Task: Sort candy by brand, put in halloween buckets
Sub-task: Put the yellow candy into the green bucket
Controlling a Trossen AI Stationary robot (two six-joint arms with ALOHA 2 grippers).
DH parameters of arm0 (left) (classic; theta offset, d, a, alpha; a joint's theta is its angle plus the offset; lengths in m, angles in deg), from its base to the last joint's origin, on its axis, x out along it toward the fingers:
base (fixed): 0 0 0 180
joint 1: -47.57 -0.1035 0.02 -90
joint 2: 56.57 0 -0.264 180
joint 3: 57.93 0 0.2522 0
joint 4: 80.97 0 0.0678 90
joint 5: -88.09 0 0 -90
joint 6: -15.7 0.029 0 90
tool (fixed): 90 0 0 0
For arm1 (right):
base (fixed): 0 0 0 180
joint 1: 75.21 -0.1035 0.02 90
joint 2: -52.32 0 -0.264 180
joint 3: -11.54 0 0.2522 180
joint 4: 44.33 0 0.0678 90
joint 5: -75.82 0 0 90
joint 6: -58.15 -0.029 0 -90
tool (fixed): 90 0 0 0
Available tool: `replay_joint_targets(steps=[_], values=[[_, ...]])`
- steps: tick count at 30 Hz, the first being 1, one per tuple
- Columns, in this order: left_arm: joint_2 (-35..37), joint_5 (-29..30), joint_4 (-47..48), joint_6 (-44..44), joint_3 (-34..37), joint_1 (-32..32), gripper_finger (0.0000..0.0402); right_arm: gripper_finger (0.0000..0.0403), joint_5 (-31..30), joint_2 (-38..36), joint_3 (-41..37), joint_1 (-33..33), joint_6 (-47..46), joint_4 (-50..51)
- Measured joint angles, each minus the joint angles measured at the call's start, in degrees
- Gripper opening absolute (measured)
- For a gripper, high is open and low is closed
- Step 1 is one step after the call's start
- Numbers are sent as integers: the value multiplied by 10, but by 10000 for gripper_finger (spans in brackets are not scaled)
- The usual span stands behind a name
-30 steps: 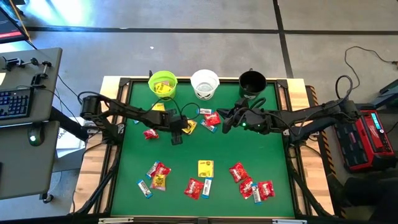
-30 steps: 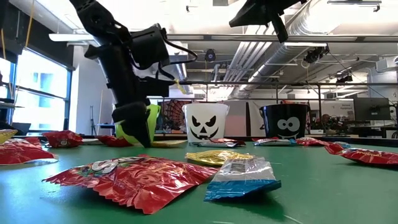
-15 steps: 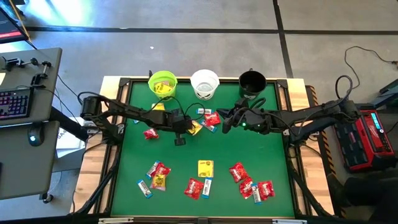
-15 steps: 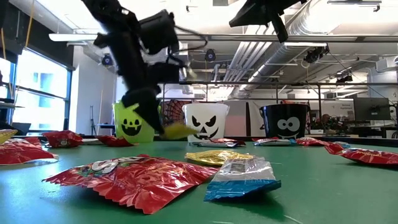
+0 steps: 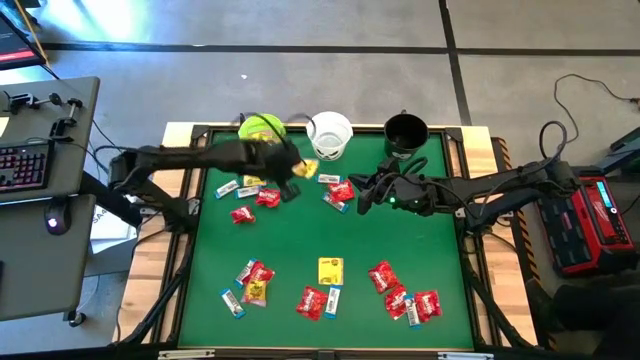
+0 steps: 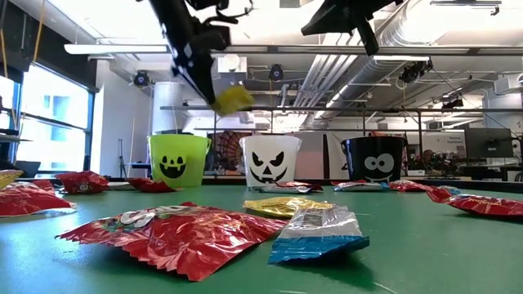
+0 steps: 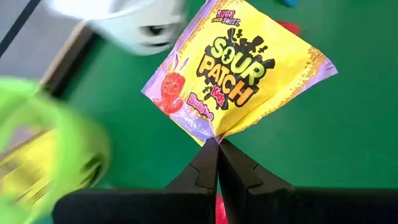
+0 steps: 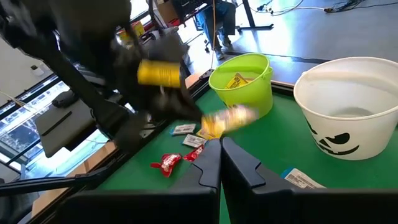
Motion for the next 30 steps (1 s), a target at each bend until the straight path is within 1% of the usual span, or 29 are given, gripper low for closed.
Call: replay_joint_targets(steps=[3,6,10,14,17,21,30], values=[[17,19,61,-11,-30,-40,0,0,0,0,0,0,0,0],[35,52,95,8,-49,-83,0,0,0,0,0,0,0,0],[38,52,129,58,-66,-156,0,0,1,0,0,0,-2,0],[29,9,127,132,-68,-227,0,0,1,0,0,0,-3,0],[6,-20,132,173,-68,-264,0,0,2,0,0,0,-4,0],[-23,-36,146,209,-68,-294,0,0,2,0,0,0,-5,-1],[-84,-45,138,245,-68,-323,0,0,0,0,0,0,-5,-1]])
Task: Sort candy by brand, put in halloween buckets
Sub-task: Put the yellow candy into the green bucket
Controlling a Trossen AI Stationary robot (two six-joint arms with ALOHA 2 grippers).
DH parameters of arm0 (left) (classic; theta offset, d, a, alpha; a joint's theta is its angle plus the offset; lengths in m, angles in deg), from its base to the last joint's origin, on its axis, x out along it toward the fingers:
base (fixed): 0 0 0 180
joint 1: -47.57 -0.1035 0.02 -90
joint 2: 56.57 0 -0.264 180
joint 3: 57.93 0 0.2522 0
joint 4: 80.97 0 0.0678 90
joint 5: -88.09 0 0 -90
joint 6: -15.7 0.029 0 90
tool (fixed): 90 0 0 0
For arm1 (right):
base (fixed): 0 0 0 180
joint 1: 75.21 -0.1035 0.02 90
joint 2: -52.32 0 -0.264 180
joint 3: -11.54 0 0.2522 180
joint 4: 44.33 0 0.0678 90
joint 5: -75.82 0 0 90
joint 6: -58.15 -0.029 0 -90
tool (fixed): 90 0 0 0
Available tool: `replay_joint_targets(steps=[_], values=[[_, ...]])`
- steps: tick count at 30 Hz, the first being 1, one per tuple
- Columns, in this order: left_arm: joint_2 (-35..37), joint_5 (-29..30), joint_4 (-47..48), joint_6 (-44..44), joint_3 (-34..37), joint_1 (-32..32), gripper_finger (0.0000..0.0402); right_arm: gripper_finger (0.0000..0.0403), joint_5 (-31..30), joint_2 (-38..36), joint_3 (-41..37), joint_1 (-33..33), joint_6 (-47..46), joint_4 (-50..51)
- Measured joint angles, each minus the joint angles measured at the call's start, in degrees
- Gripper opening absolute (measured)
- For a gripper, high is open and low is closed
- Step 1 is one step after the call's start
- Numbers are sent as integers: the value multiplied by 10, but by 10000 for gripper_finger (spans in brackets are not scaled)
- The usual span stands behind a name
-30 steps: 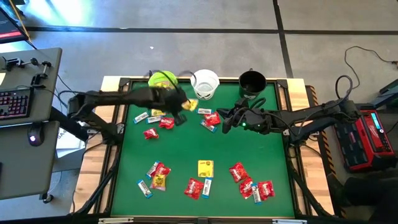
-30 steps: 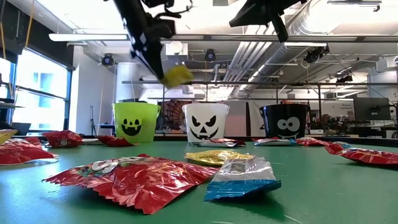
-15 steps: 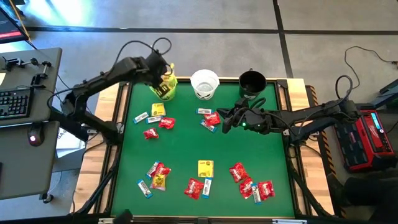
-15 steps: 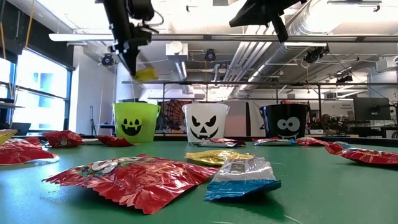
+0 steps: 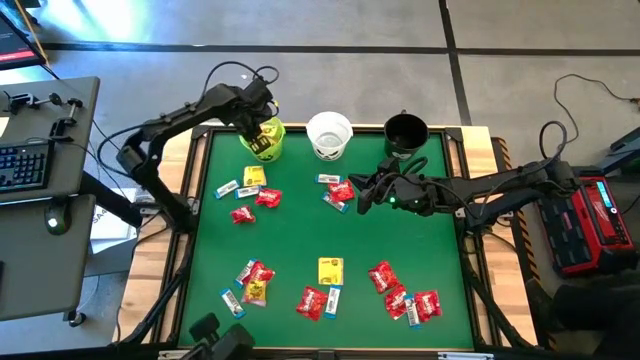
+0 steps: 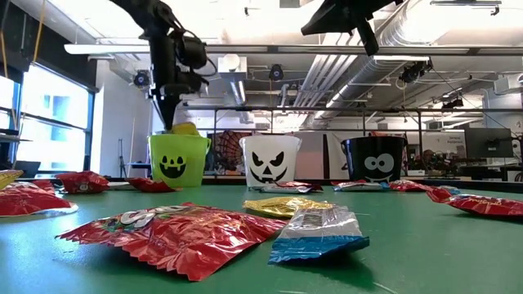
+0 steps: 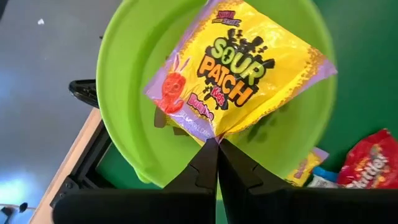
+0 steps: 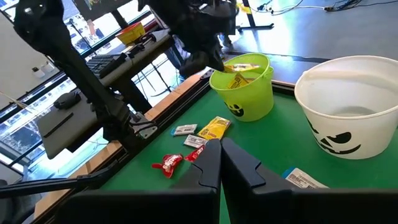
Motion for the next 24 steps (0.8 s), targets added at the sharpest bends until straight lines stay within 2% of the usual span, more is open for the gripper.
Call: replay_joint_targets(steps=[20,24], values=[[-84,9,-35,32,1,-19,0,0,-1,0,0,0,1,1],[-85,14,-38,43,1,-19,16,0,-1,0,0,0,4,2]])
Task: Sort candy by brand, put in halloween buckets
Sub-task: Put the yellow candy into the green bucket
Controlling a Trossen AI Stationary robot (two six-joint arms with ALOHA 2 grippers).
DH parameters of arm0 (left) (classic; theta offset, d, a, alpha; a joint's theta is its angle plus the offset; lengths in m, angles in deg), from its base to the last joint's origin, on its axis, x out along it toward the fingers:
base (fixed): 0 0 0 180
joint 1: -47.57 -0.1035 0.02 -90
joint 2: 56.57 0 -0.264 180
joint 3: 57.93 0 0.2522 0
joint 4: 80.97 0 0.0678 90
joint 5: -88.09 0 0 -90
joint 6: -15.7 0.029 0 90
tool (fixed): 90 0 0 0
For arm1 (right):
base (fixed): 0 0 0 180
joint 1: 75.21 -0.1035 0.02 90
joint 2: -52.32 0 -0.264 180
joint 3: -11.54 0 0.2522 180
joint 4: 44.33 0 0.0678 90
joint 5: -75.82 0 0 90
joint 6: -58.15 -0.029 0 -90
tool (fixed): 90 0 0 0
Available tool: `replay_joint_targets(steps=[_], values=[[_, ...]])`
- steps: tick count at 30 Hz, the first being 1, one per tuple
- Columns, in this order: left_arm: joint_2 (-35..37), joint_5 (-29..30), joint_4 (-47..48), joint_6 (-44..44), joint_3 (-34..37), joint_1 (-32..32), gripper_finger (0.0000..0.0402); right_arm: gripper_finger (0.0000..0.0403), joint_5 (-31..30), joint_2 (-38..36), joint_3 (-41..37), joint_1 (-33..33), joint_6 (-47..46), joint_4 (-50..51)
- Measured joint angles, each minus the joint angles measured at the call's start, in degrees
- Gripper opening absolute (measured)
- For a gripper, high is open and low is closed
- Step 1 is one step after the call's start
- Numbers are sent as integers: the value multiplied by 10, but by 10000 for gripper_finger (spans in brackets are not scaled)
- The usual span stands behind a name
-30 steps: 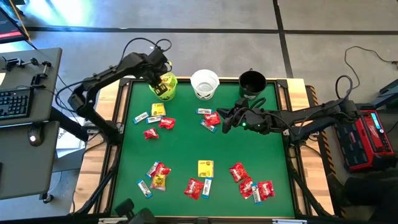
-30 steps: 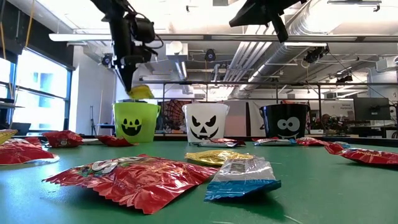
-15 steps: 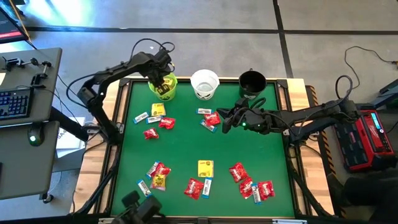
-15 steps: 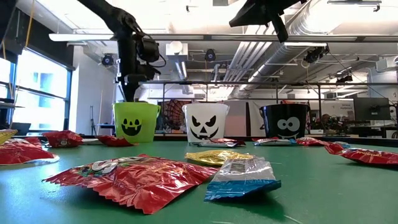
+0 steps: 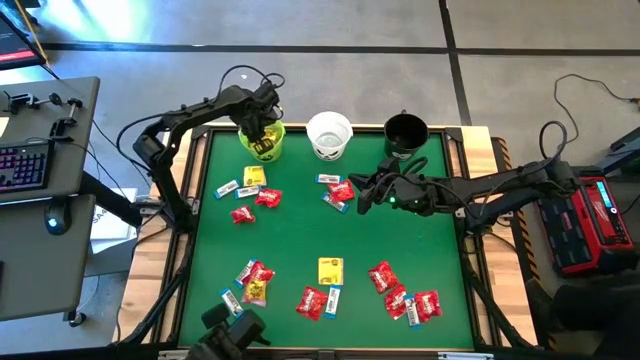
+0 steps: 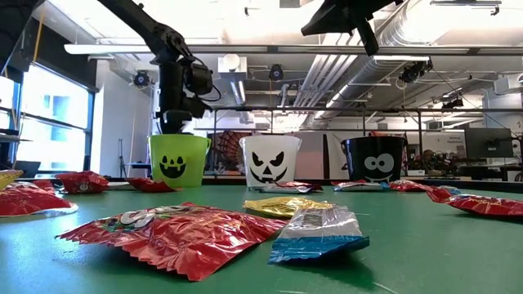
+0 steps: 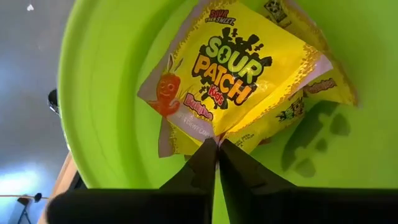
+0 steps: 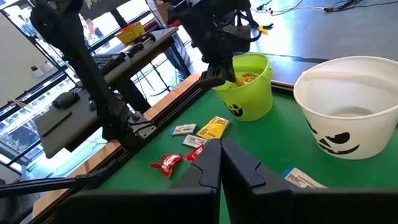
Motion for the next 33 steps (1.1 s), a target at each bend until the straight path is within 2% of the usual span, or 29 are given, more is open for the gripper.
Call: replay_joint_targets(steps=[11,16,22,26,33], values=[[2,-7,-5,-21,0,2,127,0,45,0,0,0,48,0],[12,-10,-11,-29,0,5,161,0,67,0,0,0,77,1],[73,-24,-59,-31,0,17,170,0,78,2,0,1,116,6],[127,-58,-63,-31,0,33,170,0,141,11,0,15,127,3],[234,-135,-58,-34,26,101,170,0,231,46,0,34,140,-13]])
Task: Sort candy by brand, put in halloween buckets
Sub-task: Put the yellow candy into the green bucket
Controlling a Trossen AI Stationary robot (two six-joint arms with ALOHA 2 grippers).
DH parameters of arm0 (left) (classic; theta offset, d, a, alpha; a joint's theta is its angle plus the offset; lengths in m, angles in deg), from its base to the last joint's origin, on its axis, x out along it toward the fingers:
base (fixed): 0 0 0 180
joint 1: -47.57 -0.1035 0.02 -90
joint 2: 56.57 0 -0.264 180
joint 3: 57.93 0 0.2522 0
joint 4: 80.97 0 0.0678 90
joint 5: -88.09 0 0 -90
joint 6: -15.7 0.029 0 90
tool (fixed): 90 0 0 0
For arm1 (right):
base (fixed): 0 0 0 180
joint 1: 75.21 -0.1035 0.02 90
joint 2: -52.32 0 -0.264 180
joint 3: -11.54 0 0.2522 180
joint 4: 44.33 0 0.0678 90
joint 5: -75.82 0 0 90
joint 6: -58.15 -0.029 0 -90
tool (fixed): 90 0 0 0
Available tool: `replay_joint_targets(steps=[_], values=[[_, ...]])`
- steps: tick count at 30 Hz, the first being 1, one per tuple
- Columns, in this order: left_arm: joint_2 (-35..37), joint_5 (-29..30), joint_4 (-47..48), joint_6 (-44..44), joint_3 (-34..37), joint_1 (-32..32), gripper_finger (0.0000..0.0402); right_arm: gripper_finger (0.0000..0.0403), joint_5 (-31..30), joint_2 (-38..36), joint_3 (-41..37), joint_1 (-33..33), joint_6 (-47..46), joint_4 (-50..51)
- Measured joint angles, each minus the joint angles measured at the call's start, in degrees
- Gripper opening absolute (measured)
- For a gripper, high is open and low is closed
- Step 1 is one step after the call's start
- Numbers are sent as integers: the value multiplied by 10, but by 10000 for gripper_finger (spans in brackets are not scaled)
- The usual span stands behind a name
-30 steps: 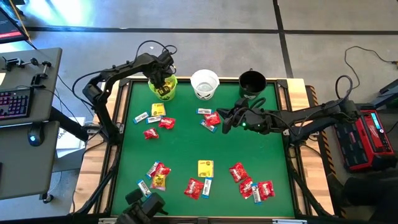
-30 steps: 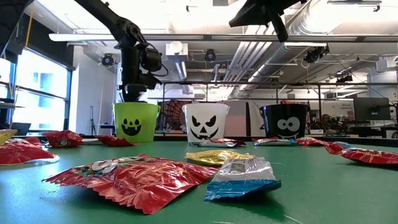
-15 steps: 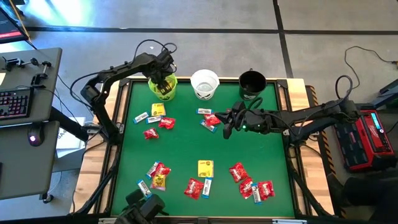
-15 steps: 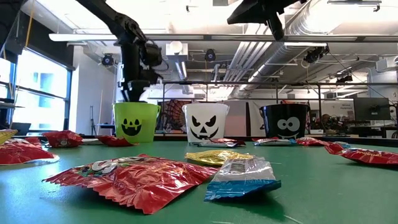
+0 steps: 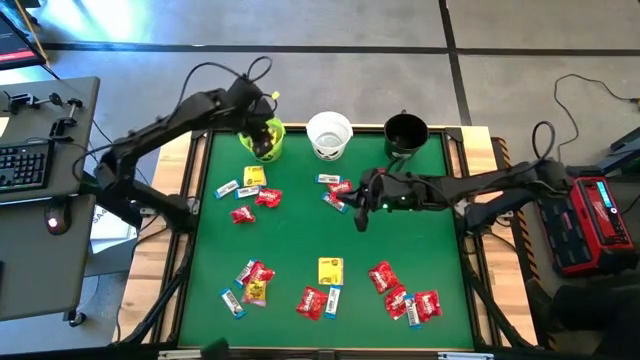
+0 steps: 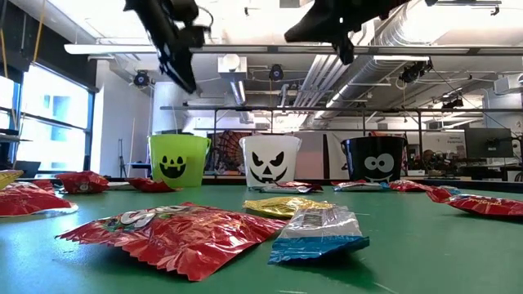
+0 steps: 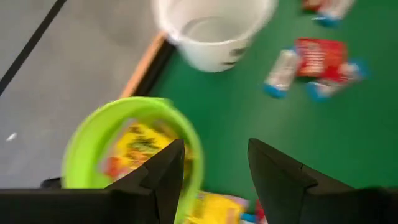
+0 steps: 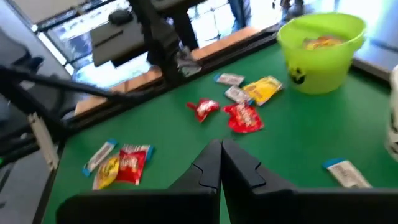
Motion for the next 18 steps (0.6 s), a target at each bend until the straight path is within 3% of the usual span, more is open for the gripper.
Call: replay_joint_targets(steps=[8,18], values=[[99,-38,44,-80,38,131,170,0,83,8,0,12,48,22],[139,-25,80,-251,82,311,170,0,113,7,0,11,91,36]])
